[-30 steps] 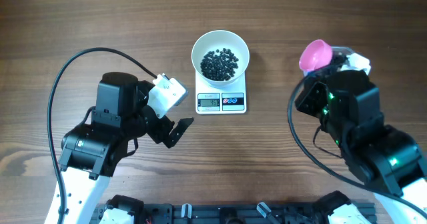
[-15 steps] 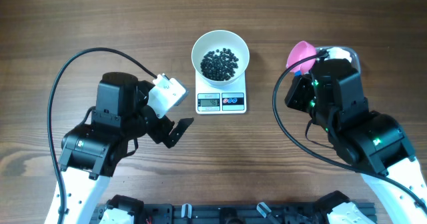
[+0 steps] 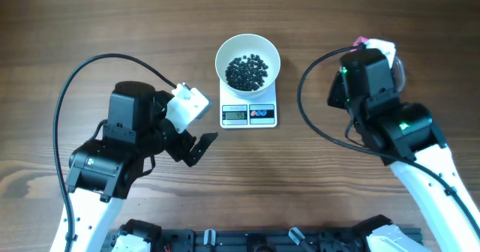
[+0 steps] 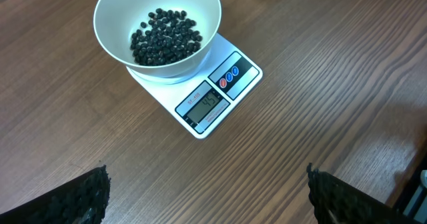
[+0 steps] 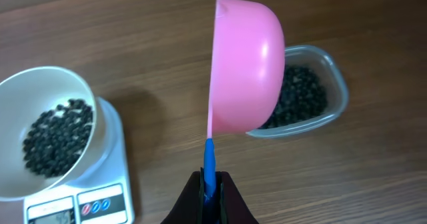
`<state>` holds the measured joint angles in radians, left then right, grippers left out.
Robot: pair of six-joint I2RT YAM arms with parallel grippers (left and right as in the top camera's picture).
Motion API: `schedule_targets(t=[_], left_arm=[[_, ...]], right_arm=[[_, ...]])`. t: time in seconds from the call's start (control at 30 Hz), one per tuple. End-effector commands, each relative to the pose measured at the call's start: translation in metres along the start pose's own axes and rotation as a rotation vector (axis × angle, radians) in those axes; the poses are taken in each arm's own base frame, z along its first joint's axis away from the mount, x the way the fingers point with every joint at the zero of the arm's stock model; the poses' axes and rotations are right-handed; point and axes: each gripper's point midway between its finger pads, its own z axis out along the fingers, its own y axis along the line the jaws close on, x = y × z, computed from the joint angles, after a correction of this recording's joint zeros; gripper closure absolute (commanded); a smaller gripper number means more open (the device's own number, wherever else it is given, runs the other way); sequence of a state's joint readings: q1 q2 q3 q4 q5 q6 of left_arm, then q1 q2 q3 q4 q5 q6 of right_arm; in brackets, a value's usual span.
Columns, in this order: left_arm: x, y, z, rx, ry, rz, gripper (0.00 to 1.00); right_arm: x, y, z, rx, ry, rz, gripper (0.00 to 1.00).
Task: Scoop item into bowl and weigh 150g on scale
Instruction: 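Dip the scoop into the beans again and lift it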
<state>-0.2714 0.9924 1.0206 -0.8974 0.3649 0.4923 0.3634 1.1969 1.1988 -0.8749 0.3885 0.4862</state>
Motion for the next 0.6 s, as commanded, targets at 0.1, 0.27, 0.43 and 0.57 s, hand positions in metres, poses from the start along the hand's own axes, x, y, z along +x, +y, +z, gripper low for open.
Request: schedule_targets(t=[0.1,0.27,0.43,0.57], left_arm=[[-0.008,0.002,-0.005,-0.006,-0.022,-0.003,0.0],[-0.008,0.002,-0.005,-0.006,-0.022,-0.003,0.0],[-0.008,0.002,-0.005,-0.006,-0.022,-0.003,0.0],[-0.008,0.002,-0.005,-0.006,-0.022,-0.003,0.0]], right_arm=[[-0.008,-0.042,0.012,0.073,0.021,0.036,0.96],[-0.011,-0.047,0.014,0.06,0.031,-0.054,0.96],[-0.009,-0.048,0.014,0.061,0.036,-0.065,0.96],[-0.007,-0.025,0.036,-0.033,0.076,-0.142,0.96]])
